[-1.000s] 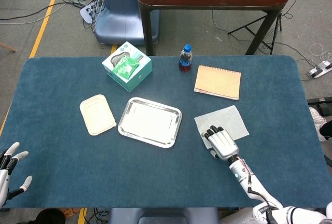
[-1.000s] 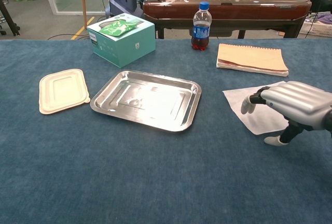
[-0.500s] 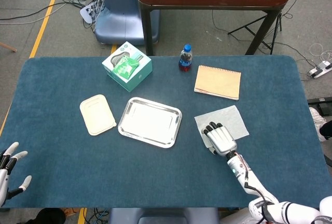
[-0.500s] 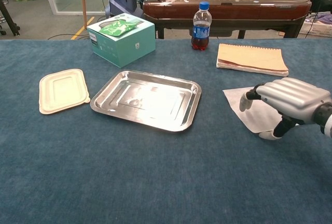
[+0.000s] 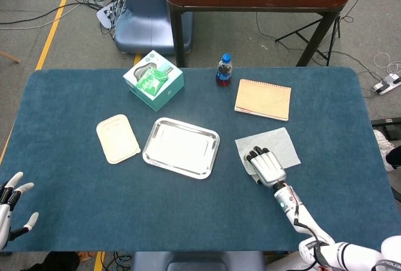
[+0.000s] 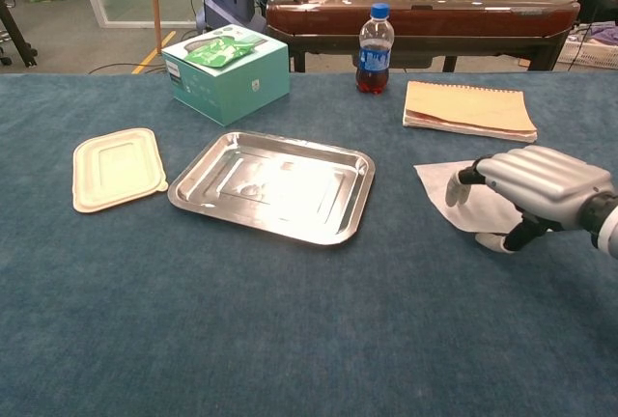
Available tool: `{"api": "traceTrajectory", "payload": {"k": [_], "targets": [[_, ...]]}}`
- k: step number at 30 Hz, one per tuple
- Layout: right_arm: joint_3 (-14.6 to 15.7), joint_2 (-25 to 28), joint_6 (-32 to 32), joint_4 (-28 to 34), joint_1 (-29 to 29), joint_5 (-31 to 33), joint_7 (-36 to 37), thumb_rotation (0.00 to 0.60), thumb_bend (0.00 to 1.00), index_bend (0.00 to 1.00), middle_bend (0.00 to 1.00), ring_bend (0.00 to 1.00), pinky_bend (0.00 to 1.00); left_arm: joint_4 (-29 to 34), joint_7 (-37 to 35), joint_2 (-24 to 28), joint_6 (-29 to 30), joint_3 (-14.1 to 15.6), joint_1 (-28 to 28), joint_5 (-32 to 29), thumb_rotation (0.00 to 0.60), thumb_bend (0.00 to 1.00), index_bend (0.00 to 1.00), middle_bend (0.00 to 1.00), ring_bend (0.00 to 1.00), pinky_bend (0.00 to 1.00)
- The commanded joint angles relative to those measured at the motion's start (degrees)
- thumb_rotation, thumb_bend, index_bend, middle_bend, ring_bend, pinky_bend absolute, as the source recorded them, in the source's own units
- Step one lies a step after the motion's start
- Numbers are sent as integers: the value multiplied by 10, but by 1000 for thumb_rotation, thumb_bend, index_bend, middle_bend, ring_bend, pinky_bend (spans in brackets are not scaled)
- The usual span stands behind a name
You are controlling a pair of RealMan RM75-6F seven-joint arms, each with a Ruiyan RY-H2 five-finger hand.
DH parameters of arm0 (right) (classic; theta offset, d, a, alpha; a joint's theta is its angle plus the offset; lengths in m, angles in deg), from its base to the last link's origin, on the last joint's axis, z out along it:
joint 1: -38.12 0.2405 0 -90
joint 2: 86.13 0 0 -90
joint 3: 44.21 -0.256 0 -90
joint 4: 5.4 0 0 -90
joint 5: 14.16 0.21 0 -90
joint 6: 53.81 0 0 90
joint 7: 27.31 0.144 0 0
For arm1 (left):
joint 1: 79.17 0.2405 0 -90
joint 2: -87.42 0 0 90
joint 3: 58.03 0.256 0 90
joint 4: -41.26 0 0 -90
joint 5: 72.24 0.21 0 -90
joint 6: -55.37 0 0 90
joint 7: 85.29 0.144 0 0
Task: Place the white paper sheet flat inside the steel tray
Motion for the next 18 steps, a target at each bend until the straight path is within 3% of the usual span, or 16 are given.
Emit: {"api": "traceTrajectory", "payload": {"k": [1,10,18], "targets": [[-1,-5,6,-8,1,-5,7,600,357,486,350,192,332,0,0,0,0,0,0,0,600,243,249,91,97,0],[-3,-5,16,-12,1,-8,22,600,357,609,410,212,332,-1,1,0,-3,-1,-1,-2,600,243,249,91,97,0],[-3,2,17,-5,2,-5,16,600,357,632,417,215,332,-1,2,-1,-5,-1,-1,-3,600,242,249,91,97,0]]}}
